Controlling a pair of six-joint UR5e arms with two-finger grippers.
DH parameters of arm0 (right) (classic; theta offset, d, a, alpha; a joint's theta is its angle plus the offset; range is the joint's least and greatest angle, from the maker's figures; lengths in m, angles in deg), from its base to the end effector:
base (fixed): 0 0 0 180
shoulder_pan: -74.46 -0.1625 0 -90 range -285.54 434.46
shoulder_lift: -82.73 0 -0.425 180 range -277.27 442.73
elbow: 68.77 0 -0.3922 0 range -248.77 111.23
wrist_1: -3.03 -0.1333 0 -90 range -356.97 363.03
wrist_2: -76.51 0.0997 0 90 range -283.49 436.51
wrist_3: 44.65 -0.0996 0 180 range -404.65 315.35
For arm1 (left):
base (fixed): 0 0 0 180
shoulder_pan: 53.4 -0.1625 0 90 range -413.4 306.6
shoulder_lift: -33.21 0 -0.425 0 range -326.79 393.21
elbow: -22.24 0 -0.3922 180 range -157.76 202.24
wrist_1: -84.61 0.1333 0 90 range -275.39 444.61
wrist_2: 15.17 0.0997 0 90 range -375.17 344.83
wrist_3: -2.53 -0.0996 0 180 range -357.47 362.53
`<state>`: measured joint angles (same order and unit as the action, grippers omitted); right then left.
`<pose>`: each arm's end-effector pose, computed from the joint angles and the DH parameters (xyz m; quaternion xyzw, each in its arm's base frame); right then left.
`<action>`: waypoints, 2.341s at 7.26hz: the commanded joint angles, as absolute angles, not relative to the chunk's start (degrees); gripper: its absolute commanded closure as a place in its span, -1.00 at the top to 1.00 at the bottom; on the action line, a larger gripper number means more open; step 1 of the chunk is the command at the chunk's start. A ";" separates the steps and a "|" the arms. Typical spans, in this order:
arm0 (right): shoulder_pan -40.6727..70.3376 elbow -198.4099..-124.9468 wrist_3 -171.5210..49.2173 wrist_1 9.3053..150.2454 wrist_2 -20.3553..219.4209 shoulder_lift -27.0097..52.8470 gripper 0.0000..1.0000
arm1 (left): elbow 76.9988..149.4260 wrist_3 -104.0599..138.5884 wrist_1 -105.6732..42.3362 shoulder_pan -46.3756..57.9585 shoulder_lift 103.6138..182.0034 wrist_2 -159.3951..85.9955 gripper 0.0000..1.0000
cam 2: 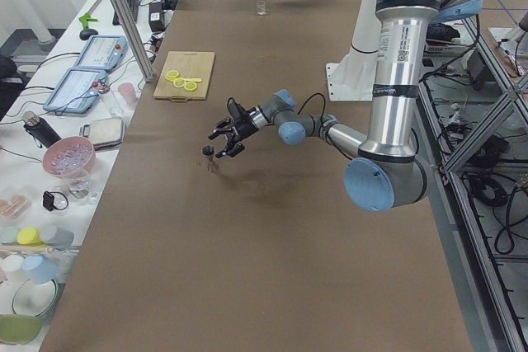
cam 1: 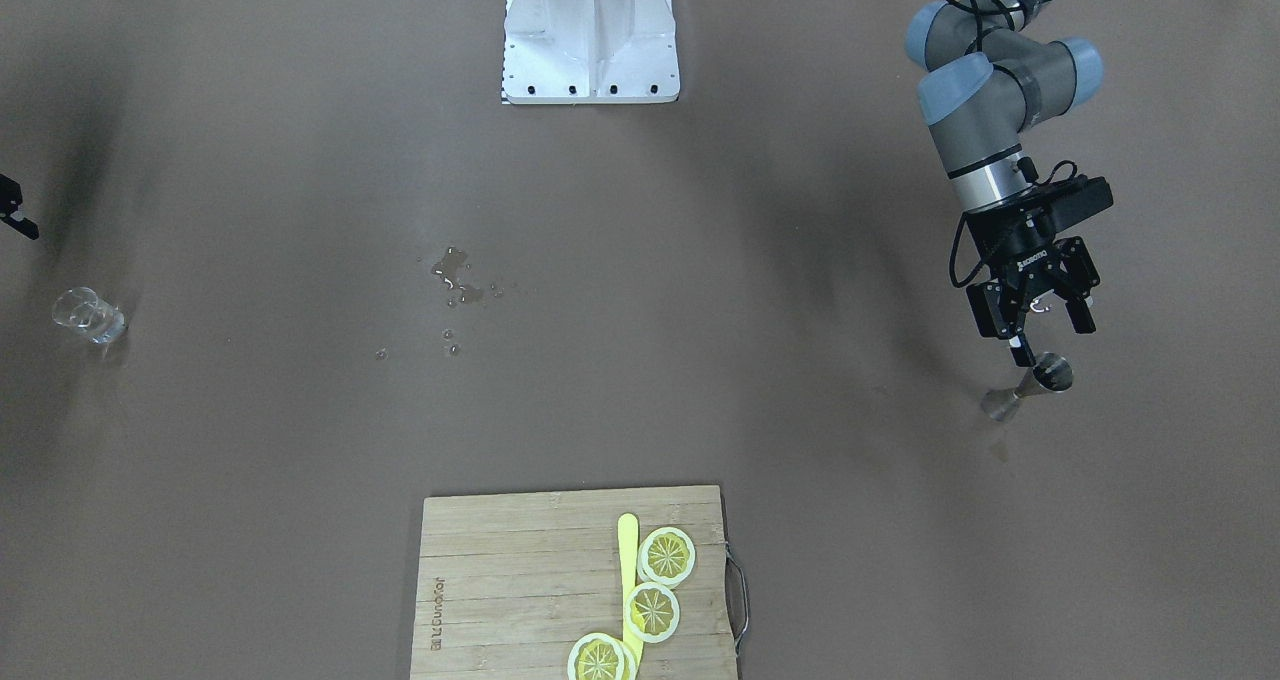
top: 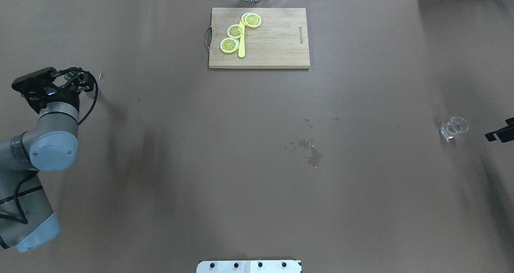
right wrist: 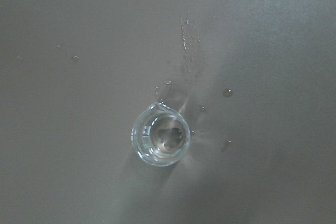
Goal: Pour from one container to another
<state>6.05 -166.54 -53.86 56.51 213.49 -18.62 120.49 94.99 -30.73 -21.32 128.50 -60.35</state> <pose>-0.1014 -0.4206 0.6065 0.1492 -0.4376 -0.2072 0.8622 0.3515 -0.4605 0.4863 0.4262 0.2056 -0.3800 0.7948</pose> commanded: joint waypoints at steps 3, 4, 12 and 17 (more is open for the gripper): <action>9.94 -167.03 -55.02 44.20 210.55 -20.45 0.99 | 111.65 97.71 -31.84 -22.55 132.78 -54.30 0.86; 10.21 -166.68 -55.02 42.07 209.33 -20.63 0.99 | 108.67 97.98 -33.85 -22.64 133.93 -53.76 0.86; 18.56 -159.05 -68.73 20.71 194.82 -22.05 1.00 | 104.24 102.64 -34.66 -25.98 134.99 -47.25 0.62; 20.67 -158.25 -68.82 18.16 188.22 -22.04 1.00 | 102.93 102.82 -34.57 -26.25 135.25 -47.25 0.62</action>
<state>20.46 -158.75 -68.52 19.58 189.44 -22.02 103.36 102.72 -34.57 -26.19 135.08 -47.25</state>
